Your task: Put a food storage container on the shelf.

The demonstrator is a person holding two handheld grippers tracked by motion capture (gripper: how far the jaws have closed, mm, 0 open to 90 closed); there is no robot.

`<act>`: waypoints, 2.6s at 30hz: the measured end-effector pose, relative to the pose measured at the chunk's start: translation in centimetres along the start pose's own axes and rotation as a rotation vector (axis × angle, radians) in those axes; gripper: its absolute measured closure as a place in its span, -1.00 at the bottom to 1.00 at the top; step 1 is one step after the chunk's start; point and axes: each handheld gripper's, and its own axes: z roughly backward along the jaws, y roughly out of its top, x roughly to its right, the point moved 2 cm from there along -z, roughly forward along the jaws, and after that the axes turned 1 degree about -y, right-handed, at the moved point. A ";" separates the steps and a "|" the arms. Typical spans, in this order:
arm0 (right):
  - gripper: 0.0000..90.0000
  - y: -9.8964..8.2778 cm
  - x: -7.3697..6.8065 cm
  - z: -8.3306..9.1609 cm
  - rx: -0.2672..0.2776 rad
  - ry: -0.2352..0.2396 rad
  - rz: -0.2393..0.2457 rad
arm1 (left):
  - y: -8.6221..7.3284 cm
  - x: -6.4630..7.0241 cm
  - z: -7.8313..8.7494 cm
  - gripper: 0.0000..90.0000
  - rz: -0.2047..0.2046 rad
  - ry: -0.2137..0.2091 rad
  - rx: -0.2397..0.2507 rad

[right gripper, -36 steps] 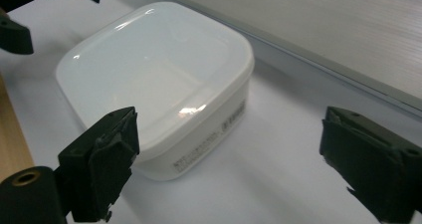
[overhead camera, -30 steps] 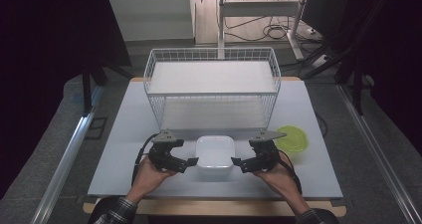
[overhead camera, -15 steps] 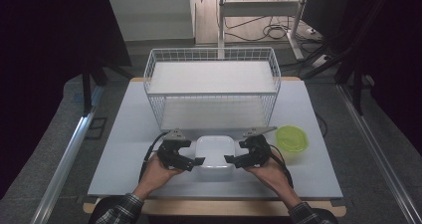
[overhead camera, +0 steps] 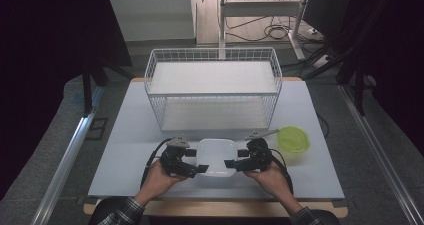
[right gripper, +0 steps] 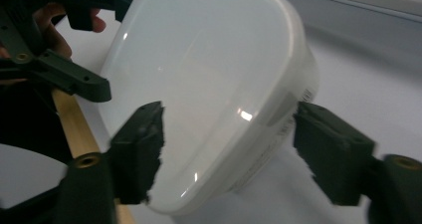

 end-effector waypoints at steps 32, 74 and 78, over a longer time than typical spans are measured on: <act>0.74 0.2 -1.5 2.2 0.171 -0.133 0.012 | 0.3 -0.1 2.7 0.75 0.117 0.131 0.155; 0.75 10.8 -4.4 7.6 0.350 -0.165 0.186 | 9.5 -0.3 9.8 0.73 0.040 0.258 0.313; 0.75 11.8 -4.7 8.2 0.369 -0.175 0.197 | 10.4 -0.4 10.3 0.73 0.042 0.260 0.328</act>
